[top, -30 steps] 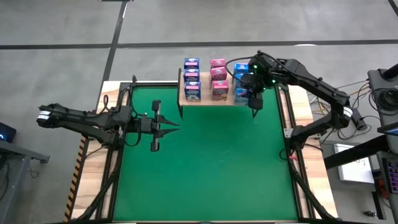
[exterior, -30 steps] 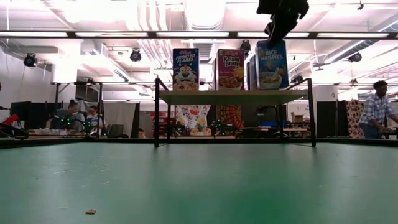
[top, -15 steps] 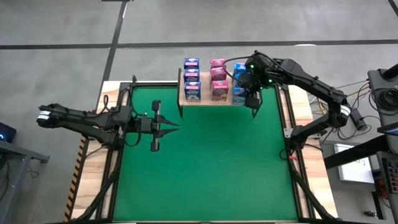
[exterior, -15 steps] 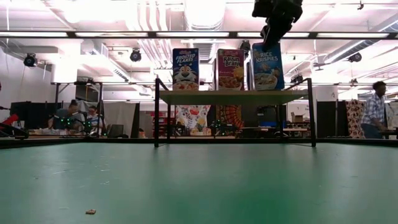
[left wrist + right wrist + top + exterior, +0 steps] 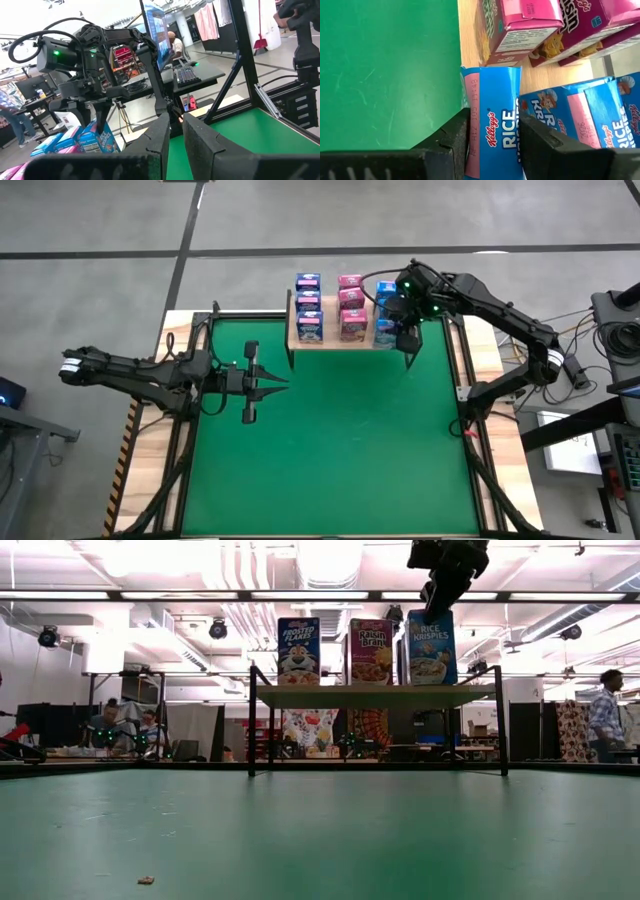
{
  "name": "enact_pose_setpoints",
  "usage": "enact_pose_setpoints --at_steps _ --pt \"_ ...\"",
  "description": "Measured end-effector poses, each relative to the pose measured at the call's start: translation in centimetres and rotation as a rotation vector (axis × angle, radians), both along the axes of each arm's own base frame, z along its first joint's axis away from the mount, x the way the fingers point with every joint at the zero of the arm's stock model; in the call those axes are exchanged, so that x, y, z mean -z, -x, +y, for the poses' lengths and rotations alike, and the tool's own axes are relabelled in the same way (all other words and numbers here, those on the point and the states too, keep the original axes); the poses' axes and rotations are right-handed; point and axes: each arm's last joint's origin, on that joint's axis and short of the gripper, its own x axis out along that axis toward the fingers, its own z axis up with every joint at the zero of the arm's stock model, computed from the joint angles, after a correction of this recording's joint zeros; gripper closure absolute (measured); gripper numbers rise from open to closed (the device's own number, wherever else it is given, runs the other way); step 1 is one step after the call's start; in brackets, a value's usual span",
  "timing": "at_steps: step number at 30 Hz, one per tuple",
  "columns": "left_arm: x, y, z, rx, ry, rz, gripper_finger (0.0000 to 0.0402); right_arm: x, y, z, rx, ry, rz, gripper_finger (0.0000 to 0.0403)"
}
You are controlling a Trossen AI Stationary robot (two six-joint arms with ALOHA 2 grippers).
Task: Stack cereal on shelf
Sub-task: Put the light blue cereal box on the shelf aligned with the other light blue cereal boxes
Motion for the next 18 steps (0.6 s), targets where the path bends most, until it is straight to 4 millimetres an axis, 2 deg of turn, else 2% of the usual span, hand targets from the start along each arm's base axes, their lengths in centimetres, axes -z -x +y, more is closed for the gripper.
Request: enact_pose_setpoints --at_steps 6,18 --pt "0.00 0.00 0.00 0.000 -0.004 0.000 0.0364 -0.02 0.08 -0.18 0.057 0.034 0.019 0.0267" --pt "-0.01 0.00 0.01 -0.001 -0.004 -0.001 0.0364 -0.18 0.20 -0.24 0.082 0.037 0.025 0.0193"
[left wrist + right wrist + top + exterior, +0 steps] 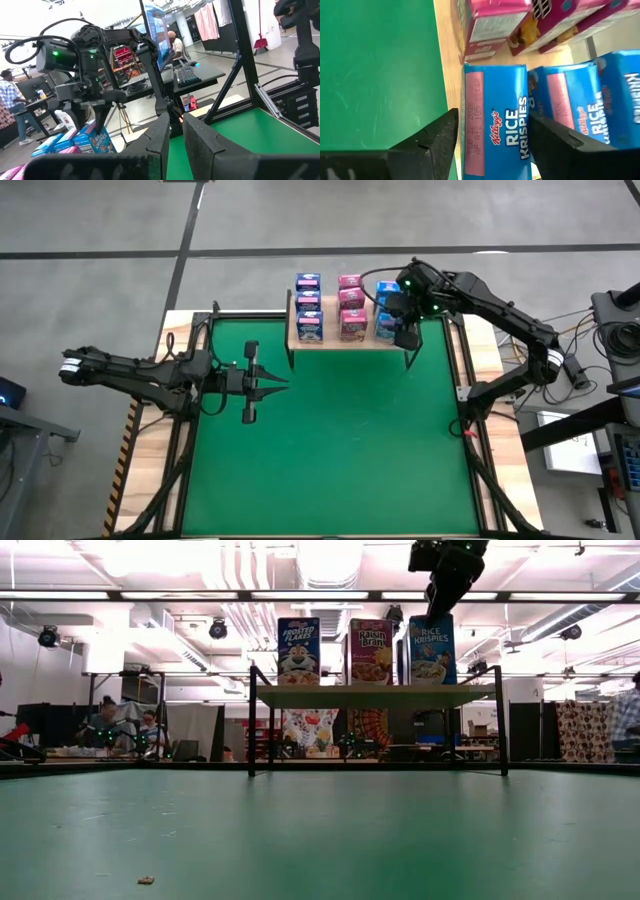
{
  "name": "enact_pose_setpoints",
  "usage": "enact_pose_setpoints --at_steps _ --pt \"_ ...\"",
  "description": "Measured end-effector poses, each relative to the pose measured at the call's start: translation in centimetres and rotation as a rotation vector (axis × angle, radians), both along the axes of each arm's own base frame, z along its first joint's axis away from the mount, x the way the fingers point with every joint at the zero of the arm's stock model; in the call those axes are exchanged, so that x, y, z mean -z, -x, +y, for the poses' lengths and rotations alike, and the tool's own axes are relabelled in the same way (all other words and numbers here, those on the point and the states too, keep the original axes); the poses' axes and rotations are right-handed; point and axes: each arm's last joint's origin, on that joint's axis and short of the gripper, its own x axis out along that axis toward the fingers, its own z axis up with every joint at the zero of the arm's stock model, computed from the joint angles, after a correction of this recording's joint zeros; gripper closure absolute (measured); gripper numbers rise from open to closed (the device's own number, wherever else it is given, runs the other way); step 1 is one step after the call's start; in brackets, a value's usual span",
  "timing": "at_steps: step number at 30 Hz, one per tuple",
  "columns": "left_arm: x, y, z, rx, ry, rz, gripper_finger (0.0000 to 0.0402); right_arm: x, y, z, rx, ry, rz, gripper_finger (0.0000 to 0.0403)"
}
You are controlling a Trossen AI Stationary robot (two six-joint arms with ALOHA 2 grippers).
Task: Stack cereal on shelf
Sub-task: Put the light blue cereal box on the shelf aligned with the other light blue cereal boxes
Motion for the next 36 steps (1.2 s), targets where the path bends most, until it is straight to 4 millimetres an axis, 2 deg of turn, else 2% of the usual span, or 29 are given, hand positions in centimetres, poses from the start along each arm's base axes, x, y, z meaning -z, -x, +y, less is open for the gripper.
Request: enact_pose_setpoints --at_steps 6,17,21,31,36 --pt "0.0 0.0 0.0 0.000 0.000 0.000 0.0364 -1.6 0.2 0.1 0.007 0.024 -0.043 0.0181" --pt "0.0 0.0 0.0 0.000 0.000 -0.001 0.0364 -4.6 0.6 0.5 0.048 0.053 -0.145 0.0191" --pt "0.0 0.0 0.0 0.000 0.000 -0.002 0.0364 -4.4 0.3 0.2 0.050 0.063 -0.163 0.0231" --pt "0.0 0.0 0.0 0.000 0.000 -0.002 0.0364 -3.1 -1.0 -0.2 0.049 0.074 -0.202 0.0384" --pt "0.0 0.0 0.0 0.000 0.000 -0.002 0.0364 -2.6 -1.4 0.3 0.046 0.051 -0.199 0.0390"
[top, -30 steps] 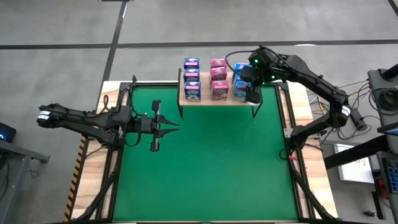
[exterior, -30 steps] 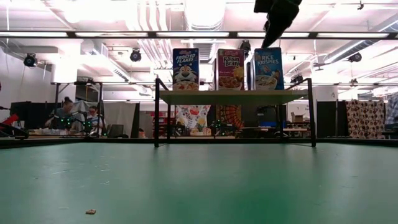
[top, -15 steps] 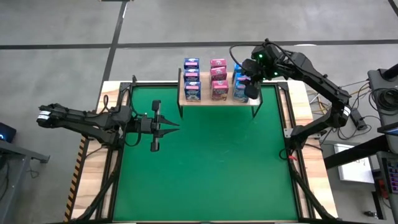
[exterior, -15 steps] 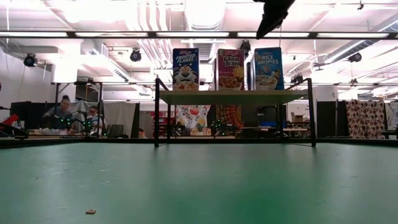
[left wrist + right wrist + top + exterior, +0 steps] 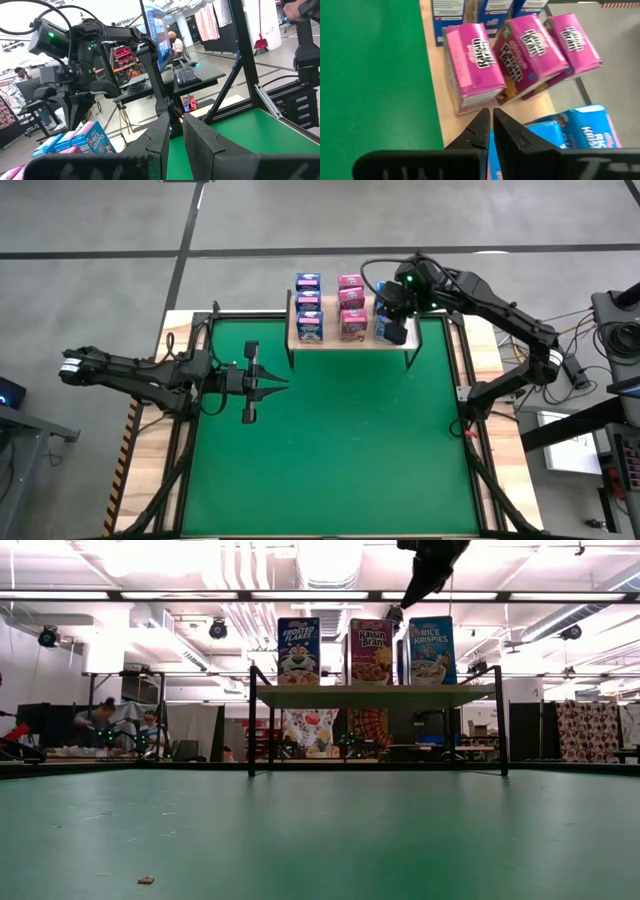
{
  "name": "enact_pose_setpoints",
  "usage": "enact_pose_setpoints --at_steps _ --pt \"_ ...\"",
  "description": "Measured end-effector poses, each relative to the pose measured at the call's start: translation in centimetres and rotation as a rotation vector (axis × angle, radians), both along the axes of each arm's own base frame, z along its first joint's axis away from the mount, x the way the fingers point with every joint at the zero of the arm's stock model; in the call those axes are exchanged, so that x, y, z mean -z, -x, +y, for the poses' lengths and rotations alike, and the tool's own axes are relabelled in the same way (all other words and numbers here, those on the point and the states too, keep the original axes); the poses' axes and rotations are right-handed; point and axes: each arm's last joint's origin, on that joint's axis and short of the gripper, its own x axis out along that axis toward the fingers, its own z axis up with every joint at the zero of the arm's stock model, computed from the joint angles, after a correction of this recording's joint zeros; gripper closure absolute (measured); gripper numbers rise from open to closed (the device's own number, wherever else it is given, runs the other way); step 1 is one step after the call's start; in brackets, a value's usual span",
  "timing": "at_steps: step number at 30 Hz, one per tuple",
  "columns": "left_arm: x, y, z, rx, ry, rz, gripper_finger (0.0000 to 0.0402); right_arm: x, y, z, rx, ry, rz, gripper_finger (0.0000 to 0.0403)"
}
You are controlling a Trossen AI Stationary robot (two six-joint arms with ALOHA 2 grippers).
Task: Stack cereal on shelf
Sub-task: Put the light blue cereal box on the shelf aligned with the other light blue cereal boxes
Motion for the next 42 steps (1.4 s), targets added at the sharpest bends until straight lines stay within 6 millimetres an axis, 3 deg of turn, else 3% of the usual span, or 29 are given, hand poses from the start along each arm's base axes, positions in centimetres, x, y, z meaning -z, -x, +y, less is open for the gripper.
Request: enact_pose_setpoints --at_steps 26,42 --pt "0.0 0.0 0.0 0.000 0.000 0.000 0.0364 1.5 -0.1 0.5 0.021 -0.045 0.072 0.0390" --pt "0.0 0.0 0.0 0.000 0.000 0.000 0.0364 0.8 0.1 0.7 0.016 -0.031 0.051 0.0390"
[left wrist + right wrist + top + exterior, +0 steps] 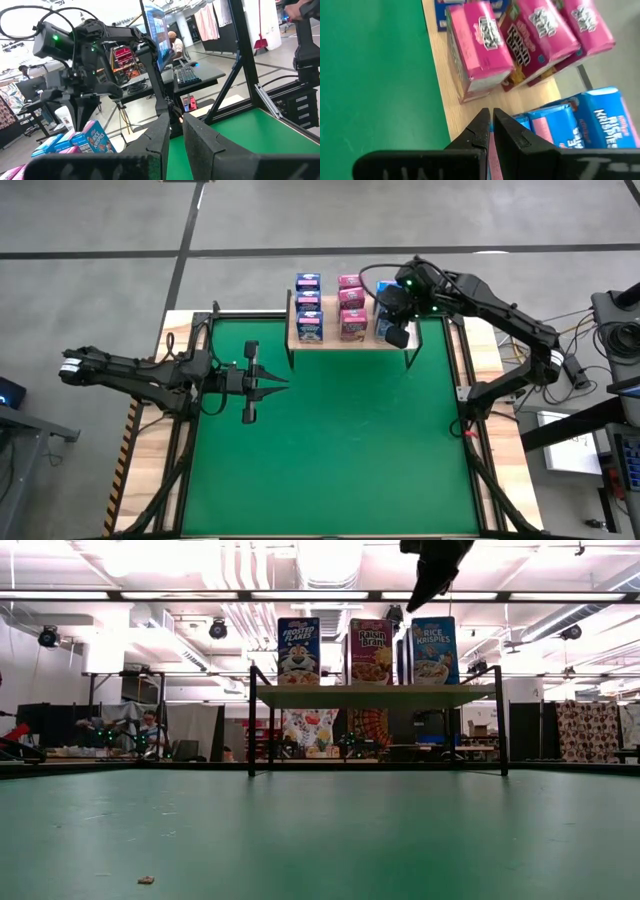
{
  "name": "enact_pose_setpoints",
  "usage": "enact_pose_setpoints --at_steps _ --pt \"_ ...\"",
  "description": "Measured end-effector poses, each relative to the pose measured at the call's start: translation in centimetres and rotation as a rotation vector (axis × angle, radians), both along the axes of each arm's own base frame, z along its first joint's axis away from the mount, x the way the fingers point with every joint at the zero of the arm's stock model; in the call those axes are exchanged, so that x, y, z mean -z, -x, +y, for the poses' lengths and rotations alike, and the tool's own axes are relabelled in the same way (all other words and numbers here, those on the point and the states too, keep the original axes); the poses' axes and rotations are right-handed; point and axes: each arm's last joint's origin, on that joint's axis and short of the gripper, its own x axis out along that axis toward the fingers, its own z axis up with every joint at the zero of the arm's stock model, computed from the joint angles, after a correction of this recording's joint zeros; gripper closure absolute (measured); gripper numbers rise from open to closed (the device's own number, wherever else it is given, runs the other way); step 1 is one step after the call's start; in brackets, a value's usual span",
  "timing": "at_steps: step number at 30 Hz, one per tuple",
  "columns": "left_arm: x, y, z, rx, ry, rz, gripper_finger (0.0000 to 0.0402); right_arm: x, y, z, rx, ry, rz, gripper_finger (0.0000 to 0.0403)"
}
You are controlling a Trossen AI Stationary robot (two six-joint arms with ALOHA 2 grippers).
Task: Stack cereal on shelf
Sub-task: Put the light blue cereal box on the shelf aligned with the other light blue cereal boxes, then return to Home Position
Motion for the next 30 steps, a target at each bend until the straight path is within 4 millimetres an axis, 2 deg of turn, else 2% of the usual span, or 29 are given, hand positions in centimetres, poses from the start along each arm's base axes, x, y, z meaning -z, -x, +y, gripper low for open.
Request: enact_pose_setpoints --at_steps 6,11,13,19,30 --pt "0.0 0.0 0.0 0.000 0.000 0.000 0.0364 -1.4 0.3 0.8 0.014 -0.006 -0.053 0.0390" --pt "0.0 0.0 0.0 0.000 0.000 0.004 0.0364 -2.1 1.9 1.9 0.077 -0.080 -0.047 0.0390" --pt "0.1 0.0 0.0 0.000 -0.001 0.006 0.0364 -2.0 2.6 2.2 0.132 -0.098 -0.007 0.0390" --pt "0.1 0.0 0.0 0.000 -0.001 0.006 0.0364 -1.9 5.0 2.5 0.390 0.008 0.134 0.0390" --pt "0.1 0.1 0.0 -0.001 -0.013 0.015 0.0364 -1.5 4.5 1.7 0.374 0.056 0.102 0.0390"
